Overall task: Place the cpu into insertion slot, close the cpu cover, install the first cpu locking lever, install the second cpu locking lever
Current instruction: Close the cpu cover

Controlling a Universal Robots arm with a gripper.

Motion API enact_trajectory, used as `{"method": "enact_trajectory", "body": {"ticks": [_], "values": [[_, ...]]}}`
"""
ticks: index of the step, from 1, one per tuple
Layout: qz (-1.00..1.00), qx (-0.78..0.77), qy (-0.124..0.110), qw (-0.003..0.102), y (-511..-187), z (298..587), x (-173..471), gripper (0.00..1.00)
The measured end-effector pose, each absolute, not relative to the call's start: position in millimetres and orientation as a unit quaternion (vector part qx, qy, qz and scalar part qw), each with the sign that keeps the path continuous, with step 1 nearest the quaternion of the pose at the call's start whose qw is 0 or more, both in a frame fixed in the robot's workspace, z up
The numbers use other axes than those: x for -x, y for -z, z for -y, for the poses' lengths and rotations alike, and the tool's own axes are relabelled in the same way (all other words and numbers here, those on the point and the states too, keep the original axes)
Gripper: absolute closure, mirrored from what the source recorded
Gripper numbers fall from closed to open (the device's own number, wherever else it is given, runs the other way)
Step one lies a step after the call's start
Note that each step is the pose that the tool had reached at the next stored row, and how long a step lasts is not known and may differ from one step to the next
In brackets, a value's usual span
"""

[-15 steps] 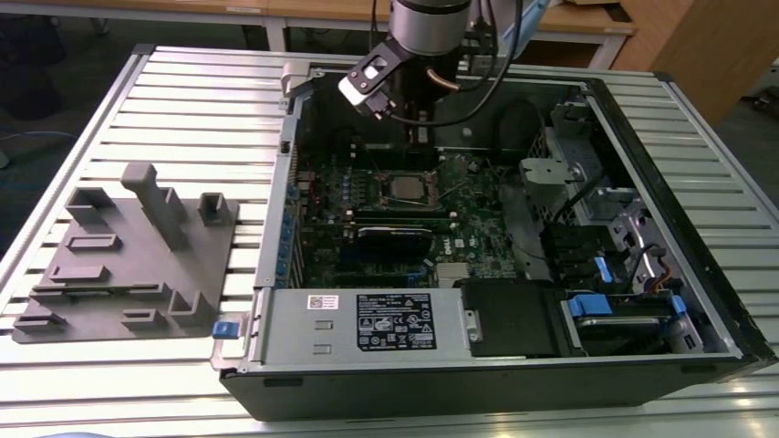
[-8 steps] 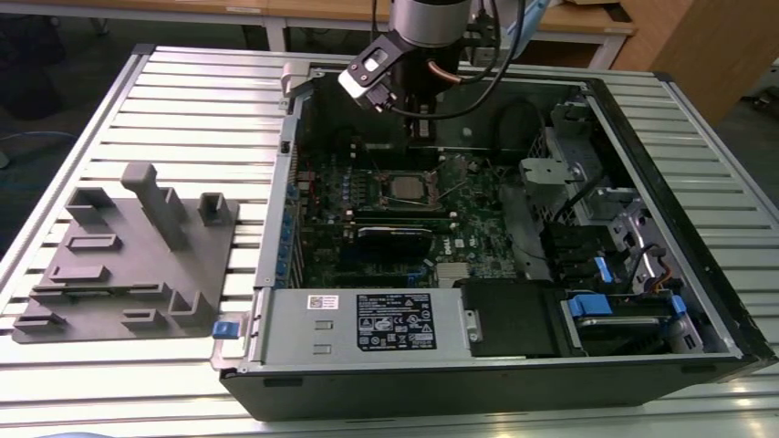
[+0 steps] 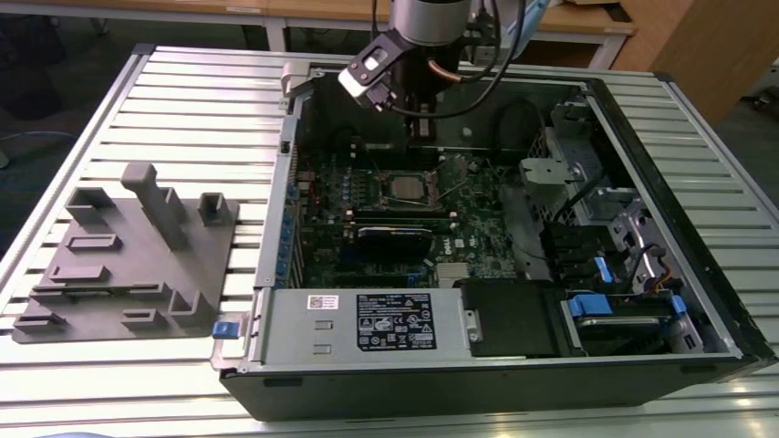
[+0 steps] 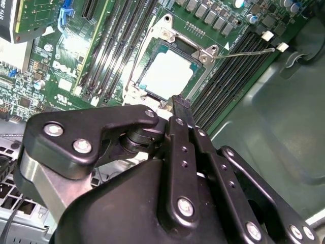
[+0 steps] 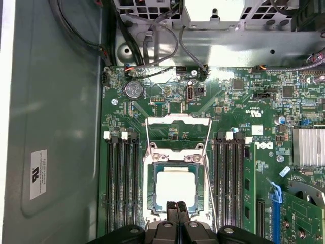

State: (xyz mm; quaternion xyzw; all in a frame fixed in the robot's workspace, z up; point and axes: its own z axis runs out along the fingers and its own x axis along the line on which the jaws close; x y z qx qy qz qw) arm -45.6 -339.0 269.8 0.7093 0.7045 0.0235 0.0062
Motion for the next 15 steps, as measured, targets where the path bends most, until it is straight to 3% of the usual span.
{"method": "enact_trajectory", "body": {"ticks": [15], "values": [[-0.705, -0.709, -0.023, 0.006, -273.0, 339.0, 45.3, 0.89]]}}
